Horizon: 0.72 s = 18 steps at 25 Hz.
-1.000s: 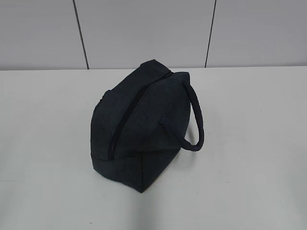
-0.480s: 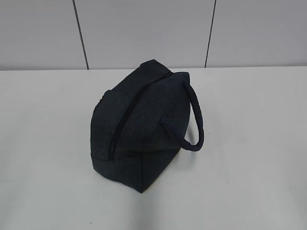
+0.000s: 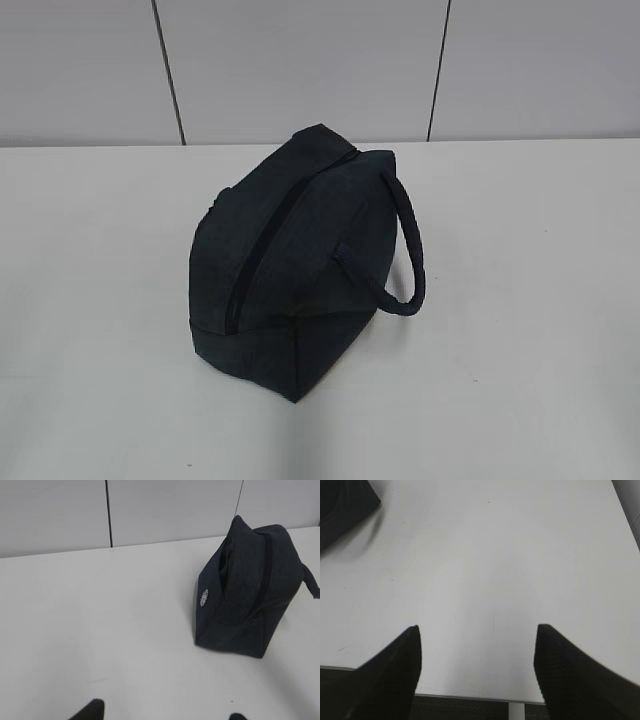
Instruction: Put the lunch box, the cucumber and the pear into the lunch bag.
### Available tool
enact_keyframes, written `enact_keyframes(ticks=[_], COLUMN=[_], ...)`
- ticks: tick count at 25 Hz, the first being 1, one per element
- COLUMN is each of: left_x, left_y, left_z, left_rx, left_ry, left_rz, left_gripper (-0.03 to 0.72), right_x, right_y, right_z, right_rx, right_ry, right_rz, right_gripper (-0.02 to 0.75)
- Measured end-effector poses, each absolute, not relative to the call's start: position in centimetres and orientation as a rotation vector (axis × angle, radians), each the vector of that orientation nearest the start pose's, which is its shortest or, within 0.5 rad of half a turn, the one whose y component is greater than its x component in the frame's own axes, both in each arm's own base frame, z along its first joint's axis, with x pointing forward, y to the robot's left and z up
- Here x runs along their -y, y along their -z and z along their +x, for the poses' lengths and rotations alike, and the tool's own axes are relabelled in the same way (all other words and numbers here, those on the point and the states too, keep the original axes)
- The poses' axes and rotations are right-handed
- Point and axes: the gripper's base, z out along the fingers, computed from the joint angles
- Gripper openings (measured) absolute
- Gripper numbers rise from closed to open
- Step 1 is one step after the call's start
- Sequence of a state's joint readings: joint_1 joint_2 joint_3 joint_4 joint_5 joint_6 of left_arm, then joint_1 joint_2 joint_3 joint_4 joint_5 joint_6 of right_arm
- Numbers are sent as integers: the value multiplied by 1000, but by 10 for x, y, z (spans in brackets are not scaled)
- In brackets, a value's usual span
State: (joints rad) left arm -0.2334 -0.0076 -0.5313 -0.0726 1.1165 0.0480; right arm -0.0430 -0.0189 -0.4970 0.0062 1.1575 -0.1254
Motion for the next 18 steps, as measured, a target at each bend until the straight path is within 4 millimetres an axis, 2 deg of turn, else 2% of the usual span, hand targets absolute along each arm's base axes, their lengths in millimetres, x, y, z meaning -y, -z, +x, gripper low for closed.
enact_keyframes(ticks=[6,12,18], left_x=[5,6,7], left_y=[-281,-281,-281], left_z=[-13,-12,-13], left_rx=[-2054,-2059,-2053], left_ry=[133,40,19], left_rz=[180,28,-6], left_gripper=[433,397,384], right_x=[-1,0,0], right_y=[-269,-269,-269], right_z=[-12,-12,-12], right_rx=[-2125,-2122,-2118], right_ry=[92,75,43], right_rz=[-88,-131,-177], right_gripper=[541,541,541])
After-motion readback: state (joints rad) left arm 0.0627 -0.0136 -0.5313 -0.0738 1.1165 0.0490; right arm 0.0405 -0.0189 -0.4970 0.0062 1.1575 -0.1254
